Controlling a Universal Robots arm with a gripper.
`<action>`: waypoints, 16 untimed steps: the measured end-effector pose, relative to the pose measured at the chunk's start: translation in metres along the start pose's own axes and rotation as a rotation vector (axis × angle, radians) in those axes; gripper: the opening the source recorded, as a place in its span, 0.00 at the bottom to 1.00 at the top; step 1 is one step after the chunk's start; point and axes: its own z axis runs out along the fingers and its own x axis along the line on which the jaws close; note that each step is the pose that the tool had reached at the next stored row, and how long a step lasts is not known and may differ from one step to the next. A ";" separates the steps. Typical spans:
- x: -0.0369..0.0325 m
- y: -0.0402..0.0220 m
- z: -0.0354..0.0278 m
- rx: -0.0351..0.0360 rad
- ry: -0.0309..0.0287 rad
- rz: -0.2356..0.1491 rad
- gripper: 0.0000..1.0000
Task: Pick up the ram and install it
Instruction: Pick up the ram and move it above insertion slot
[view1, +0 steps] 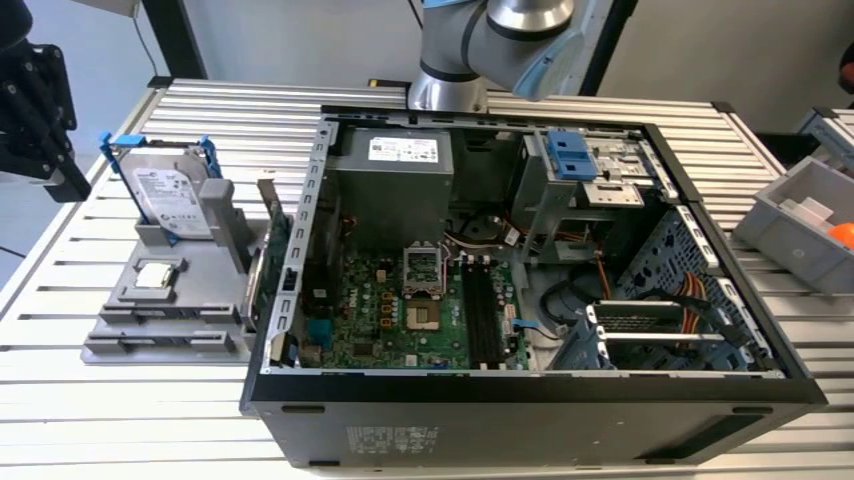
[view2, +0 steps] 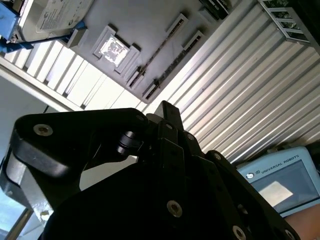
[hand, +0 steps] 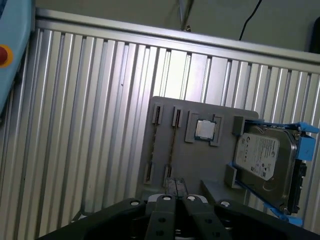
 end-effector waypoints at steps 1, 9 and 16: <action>0.0000 0.0000 0.0000 0.0000 0.0000 0.000 1.00; 0.0000 0.0000 0.0000 0.0000 0.0000 -0.002 1.00; 0.0000 0.0000 0.0000 -0.0001 0.0001 -0.003 1.00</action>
